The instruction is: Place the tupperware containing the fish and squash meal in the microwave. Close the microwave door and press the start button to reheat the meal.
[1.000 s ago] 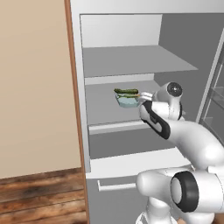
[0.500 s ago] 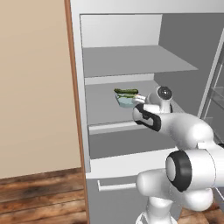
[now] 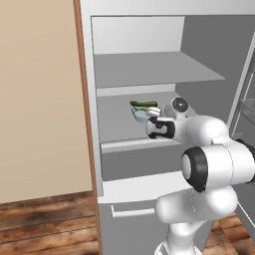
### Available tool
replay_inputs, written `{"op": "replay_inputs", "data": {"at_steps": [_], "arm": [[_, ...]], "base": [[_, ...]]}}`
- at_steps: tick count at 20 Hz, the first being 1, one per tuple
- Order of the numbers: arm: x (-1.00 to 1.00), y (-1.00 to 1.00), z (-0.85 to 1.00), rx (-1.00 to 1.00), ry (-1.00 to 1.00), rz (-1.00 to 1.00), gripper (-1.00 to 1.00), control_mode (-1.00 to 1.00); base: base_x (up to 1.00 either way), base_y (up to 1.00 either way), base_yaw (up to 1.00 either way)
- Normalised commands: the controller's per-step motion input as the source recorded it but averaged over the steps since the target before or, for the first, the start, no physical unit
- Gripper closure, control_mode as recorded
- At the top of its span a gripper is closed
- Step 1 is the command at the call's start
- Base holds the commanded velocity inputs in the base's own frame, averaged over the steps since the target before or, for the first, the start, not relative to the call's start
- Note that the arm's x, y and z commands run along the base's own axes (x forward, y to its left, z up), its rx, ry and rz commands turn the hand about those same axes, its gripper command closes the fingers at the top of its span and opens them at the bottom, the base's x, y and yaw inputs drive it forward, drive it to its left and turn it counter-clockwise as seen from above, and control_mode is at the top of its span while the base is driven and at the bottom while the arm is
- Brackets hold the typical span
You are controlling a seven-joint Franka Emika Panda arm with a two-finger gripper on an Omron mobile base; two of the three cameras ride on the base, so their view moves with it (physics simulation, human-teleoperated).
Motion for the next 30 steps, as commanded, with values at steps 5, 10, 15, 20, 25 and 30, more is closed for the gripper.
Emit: {"op": "replay_inputs", "data": {"at_steps": [5,10,15,20,25,30], "arm": [[0.4,0.02,0.0,0.0,0.04,0.0,-1.0,-1.0],[0.4,0.04,-0.02,0.0,0.04,0.0,-1.0,-1.0],[0.37,0.02,-0.14,0.0,0.05,0.0,-1.0,-1.0],[0.33,0.0,-0.25,0.0,0.05,0.0,-1.0,-1.0],[0.3,0.0,-0.26,0.0,0.05,0.0,-1.0,-1.0],[0.26,0.01,-0.25,0.0,0.05,0.0,1.0,-1.0]], "base": [[0.0,0.0,0.0],[0.0,0.0,0.0],[0.0,0.0,0.0],[0.0,0.0,0.0],[0.0,0.0,0.0],[0.0,0.0,0.0]]}}
